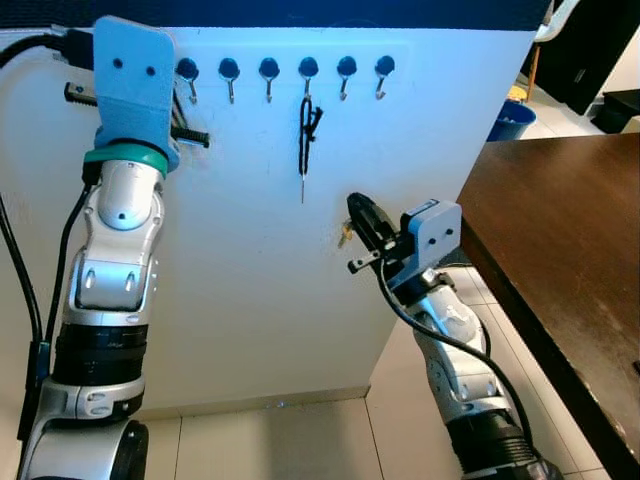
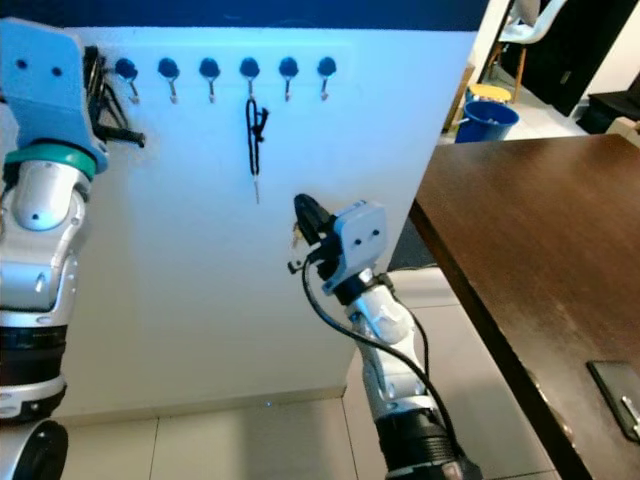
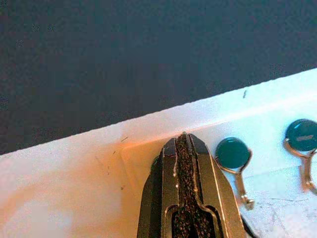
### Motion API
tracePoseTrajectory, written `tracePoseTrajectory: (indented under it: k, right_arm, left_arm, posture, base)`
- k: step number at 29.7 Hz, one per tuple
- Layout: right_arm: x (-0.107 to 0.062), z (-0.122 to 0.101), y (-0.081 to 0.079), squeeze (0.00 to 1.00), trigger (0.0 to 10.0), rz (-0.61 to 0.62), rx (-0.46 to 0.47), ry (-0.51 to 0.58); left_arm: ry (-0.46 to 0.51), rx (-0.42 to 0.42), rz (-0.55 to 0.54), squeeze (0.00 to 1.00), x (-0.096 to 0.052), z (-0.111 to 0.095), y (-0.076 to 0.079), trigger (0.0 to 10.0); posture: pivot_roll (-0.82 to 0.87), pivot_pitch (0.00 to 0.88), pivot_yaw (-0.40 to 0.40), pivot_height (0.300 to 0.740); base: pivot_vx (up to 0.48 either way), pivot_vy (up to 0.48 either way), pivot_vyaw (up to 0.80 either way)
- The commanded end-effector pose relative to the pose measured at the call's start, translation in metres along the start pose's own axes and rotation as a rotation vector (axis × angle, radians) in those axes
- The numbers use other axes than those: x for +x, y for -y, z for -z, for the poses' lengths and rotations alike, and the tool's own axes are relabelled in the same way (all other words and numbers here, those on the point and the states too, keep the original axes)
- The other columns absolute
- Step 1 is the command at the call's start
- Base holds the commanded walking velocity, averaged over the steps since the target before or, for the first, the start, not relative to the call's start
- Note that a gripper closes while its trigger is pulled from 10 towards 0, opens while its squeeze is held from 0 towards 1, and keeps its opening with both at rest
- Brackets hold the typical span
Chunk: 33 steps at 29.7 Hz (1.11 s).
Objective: Hang keys on a hook
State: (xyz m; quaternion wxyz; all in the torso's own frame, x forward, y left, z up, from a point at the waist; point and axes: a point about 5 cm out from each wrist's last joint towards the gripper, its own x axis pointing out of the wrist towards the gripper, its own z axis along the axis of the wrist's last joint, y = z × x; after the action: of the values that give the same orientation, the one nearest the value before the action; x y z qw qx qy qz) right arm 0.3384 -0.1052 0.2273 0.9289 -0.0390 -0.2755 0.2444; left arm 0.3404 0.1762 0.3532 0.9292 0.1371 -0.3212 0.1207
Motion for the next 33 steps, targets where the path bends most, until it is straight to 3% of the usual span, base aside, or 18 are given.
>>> tracePoseTrajectory:
  k: [1,8,15,18,33]
  right_arm:
    - [-0.002,0.003,-0.002,0.0,10.0,-0.002,0.002,-0.007]
    - [-0.002,0.003,-0.002,0.0,10.0,-0.003,0.0,-0.007]
    - [-0.002,0.002,0.0,0.0,10.0,-0.001,-0.004,-0.005]
    - [-0.001,0.001,0.001,0.0,10.0,-0.001,-0.006,-0.003]
    - [0.003,-0.001,0.003,0.0,10.0,-0.007,-0.012,0.004]
  left_arm:
    - [-0.003,0.033,-0.014,0.0,0.0,0.003,-0.002,10.0]
    - [-0.006,0.04,-0.026,0.0,0.001,0.006,-0.004,10.0]
    - [0.05,0.047,-0.064,0.0,0.001,-0.006,-0.013,10.0]
    - [0.055,0.045,-0.067,0.0,-0.006,-0.008,-0.019,10.0]
    - [0.02,0.048,-0.054,0.0,-0.013,0.0,-0.019,10.0]
  posture:
    - [0.12,0.108,0.094,0.74]
    - [0.12,0.108,0.094,0.74]
    - [0.11,0.107,0.084,0.74]
    - [0.12,0.104,0.076,0.74]
    - [0.12,0.095,0.07,0.74]
  base:
    - [0.0,0.0,0.0]
    - [0.0,0.0,0.0]
    - [0.0,0.0,0.0]
    - [0.0,0.0,0.0]
    - [0.0,0.0,0.0]
